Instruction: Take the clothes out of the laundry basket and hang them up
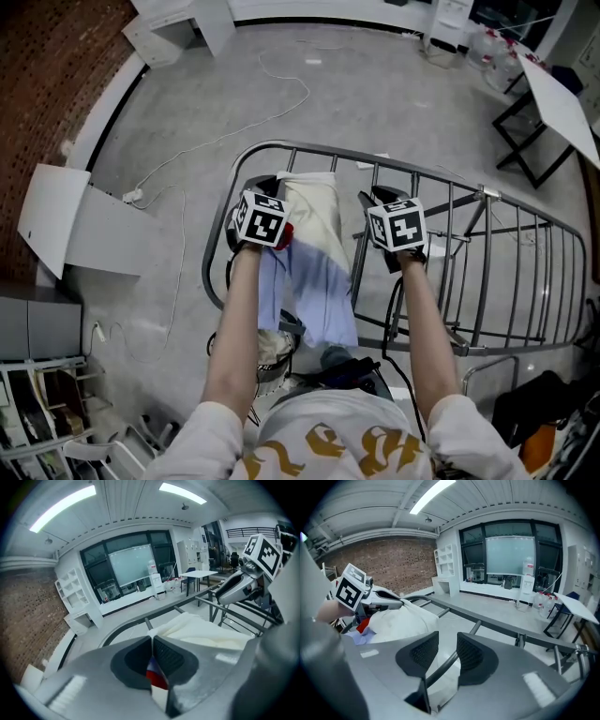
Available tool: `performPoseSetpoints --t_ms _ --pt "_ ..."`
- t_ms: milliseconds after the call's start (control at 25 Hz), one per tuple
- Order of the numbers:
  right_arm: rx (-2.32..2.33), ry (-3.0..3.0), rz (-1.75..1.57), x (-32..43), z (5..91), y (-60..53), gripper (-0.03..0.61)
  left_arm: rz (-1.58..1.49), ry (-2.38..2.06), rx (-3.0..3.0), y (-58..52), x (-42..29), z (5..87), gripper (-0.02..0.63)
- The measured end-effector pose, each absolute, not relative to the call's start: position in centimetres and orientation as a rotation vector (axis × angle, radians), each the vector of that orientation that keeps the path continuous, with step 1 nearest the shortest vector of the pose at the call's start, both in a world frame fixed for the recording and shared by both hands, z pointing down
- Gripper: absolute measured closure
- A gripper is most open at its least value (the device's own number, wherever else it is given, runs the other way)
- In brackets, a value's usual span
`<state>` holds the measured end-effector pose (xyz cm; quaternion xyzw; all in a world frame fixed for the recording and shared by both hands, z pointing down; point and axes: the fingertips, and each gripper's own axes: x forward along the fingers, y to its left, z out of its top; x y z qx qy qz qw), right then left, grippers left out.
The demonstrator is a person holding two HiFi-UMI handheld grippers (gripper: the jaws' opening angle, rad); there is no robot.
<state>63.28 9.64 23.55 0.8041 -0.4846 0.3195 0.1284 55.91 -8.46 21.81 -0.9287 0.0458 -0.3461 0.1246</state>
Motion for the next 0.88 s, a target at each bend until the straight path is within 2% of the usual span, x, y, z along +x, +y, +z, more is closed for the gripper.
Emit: performPoseSetpoints --t_ms 720,880 --pt "2.343 -1.512 0.847 61.3 20.7 8.3 0.434 -0.783 0.521 -2.890 -16.2 52.8 13.3 0.606" --pt "2.332 -1.528 0.861 60.8 21.2 7.9 0.434 -0.937 0.498 -2.786 -16.7 52.9 17.1 0.605"
